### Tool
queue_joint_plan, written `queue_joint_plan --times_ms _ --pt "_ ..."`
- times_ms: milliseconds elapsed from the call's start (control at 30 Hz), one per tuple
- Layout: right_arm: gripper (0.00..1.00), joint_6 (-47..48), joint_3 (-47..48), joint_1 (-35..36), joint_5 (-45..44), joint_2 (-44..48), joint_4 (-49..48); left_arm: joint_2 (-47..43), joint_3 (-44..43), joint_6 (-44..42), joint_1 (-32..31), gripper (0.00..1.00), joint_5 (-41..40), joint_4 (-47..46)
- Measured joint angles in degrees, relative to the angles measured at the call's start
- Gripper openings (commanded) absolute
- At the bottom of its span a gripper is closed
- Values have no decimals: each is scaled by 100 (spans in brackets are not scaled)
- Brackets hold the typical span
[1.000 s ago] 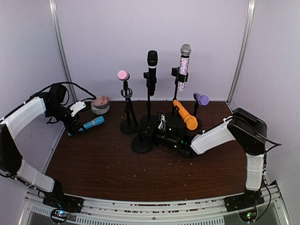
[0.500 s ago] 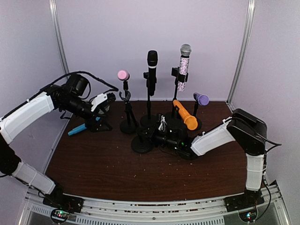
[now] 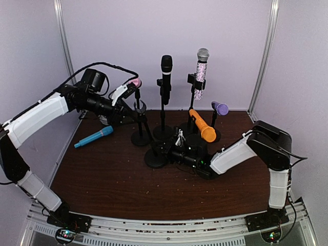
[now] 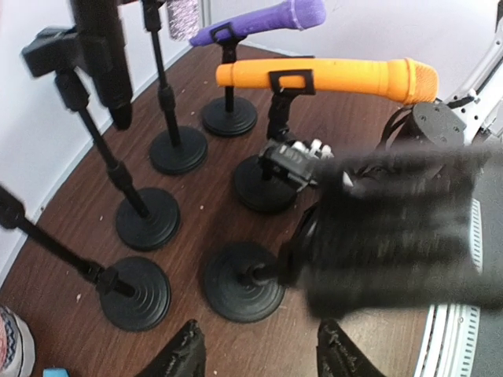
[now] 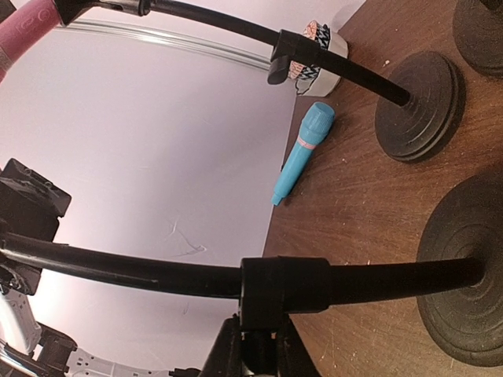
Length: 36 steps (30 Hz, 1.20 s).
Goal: Remove the microphone from the stand
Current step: Hold the microphone stand at the center of the board, then unscrew the knob on the stand of the microphone stand.
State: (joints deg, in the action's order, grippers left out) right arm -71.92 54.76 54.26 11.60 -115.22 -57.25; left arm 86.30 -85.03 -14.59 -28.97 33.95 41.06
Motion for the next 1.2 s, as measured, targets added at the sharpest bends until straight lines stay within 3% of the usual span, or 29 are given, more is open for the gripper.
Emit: queue_joint_plan --times_ms 300,667,967,1200 --pt "0 111 48 31 -72 0 72 417 -472 103 -195 36 55 -44" --pt "0 531 968 256 380 -52 1434 404 -557 -26 -247 34 72 179" --pt "0 732 1563 413 1027 -372 1722 90 -407 -269 -251 33 28 437" --pt "0 1482 1652 514 1003 -361 2205 -236 83 -562 -269 37 24 472"
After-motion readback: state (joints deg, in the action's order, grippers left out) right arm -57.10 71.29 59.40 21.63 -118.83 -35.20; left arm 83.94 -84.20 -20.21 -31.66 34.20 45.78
